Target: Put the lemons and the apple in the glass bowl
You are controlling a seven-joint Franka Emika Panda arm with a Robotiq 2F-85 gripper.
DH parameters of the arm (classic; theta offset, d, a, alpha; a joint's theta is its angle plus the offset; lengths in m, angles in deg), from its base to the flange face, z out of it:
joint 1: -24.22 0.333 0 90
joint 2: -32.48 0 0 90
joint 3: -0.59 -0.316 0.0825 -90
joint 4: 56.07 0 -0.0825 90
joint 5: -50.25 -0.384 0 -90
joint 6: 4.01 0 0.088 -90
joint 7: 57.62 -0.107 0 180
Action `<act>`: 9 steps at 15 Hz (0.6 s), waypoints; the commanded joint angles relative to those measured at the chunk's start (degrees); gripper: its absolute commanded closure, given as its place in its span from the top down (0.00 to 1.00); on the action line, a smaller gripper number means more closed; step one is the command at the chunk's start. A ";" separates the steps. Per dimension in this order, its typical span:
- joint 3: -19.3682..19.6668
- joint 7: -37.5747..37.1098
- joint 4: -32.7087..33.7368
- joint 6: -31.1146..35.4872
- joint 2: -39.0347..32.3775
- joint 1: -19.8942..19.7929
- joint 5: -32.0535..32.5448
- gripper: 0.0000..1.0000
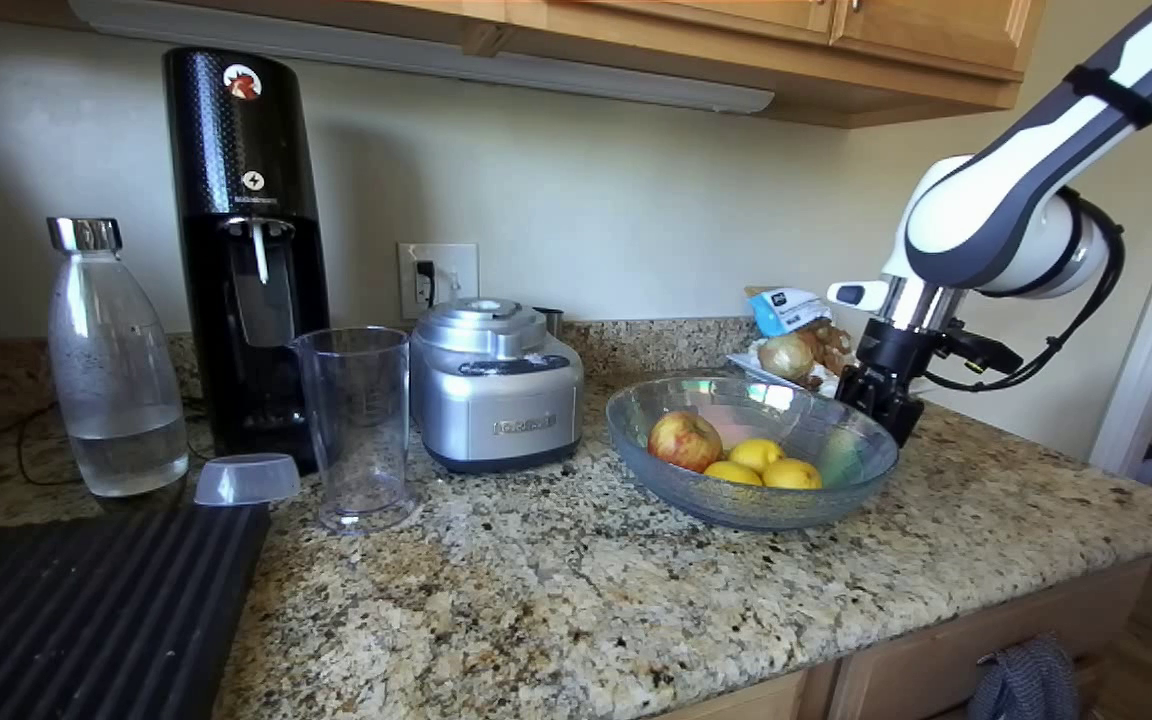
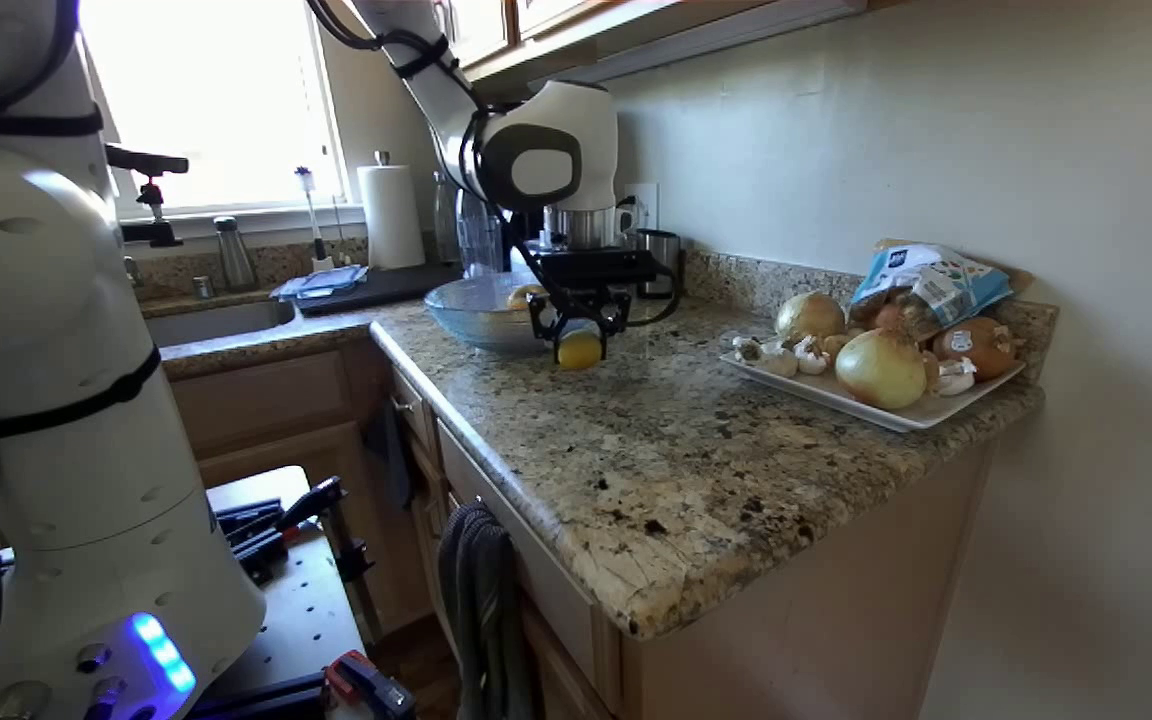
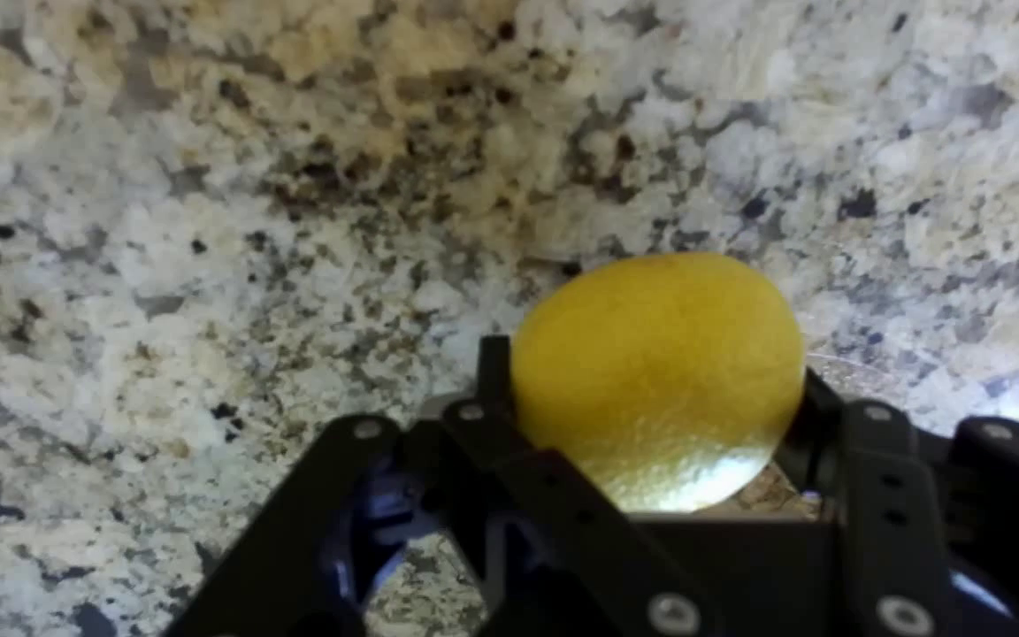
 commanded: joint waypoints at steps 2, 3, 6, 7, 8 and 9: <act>-0.07 -2.24 -1.60 0.17 6.84 0.16 6.96 0.42; -0.04 -2.77 -1.44 0.03 7.81 0.39 8.66 0.42; -0.43 -5.61 -1.16 -0.96 11.72 1.53 14.65 0.42; -0.74 -6.65 -0.98 -1.16 12.93 1.93 16.66 0.42; -1.12 -7.58 -0.73 -1.15 13.80 2.37 18.37 0.42; -1.59 -8.42 -0.39 -1.19 14.49 3.02 19.79 0.42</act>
